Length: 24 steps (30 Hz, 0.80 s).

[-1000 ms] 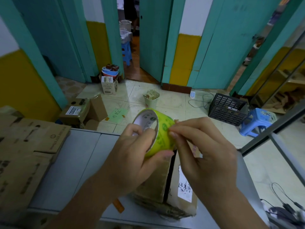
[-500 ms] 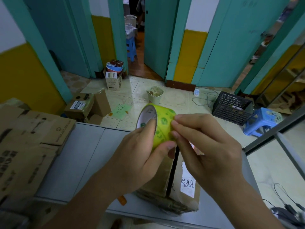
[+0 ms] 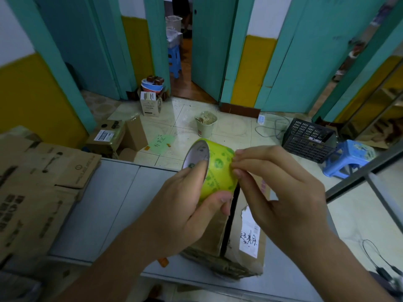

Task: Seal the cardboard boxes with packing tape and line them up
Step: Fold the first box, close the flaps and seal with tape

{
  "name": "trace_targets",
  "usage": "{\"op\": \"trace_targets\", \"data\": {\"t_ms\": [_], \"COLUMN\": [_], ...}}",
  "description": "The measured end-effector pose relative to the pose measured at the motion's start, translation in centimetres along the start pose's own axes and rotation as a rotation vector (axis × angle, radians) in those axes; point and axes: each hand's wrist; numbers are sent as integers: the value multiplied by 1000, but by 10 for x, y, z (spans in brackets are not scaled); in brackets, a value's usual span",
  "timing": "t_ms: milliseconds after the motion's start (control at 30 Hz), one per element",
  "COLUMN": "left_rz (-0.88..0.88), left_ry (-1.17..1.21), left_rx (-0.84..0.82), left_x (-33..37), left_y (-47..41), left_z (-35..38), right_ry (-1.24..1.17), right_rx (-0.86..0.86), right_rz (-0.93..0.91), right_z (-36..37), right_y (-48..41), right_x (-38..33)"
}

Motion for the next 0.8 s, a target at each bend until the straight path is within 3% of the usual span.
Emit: {"op": "trace_targets", "data": {"t_ms": [533, 800], "left_rz": [81, 50], "left_ry": [32, -7], "left_rx": [54, -3], "left_x": [0, -1], "left_y": [2, -4], "left_z": [-1, -6], "right_ry": [-49, -34], "right_rx": [-22, 84], "right_rz": [-23, 13], "right_z": [3, 0], "right_y": [5, -4], "right_x": [-3, 1]}}
Point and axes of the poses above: each hand's wrist, its own y-axis away from the middle knuckle, its own z-axis out of the palm, x = y × z, and after that the axes turned 15 degrees about z, right-handed
